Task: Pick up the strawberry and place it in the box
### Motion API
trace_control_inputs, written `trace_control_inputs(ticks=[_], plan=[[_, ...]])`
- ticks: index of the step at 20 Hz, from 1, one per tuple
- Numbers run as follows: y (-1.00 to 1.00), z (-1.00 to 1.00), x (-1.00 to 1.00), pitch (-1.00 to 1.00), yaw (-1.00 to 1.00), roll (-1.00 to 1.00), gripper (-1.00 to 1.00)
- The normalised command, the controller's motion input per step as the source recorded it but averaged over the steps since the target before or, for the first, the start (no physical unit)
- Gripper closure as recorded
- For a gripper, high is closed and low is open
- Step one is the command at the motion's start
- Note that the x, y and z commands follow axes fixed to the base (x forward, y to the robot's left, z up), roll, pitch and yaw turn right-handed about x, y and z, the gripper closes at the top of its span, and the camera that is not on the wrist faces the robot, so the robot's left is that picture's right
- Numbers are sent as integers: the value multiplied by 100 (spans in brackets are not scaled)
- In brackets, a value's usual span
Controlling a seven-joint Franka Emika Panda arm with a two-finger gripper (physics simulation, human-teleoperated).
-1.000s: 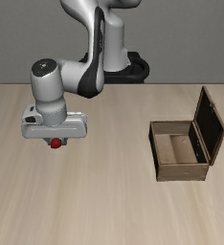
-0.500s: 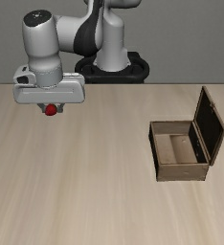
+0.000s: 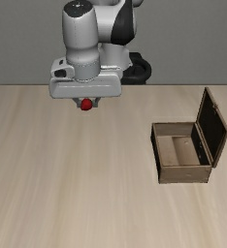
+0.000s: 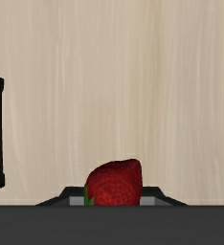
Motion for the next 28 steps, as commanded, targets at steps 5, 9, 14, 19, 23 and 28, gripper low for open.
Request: trace_control_inputs(ticks=[5, 9, 14, 19, 23, 28], plan=[[100, 0, 0, 0, 0, 0, 100], [100, 0, 0, 0, 0, 0, 100], [100, 0, 0, 0, 0, 0, 100], [100, 0, 0, 0, 0, 0, 100], [25, 0, 0, 0, 0, 0, -100], [0, 0, 0, 0, 0, 0, -100]])
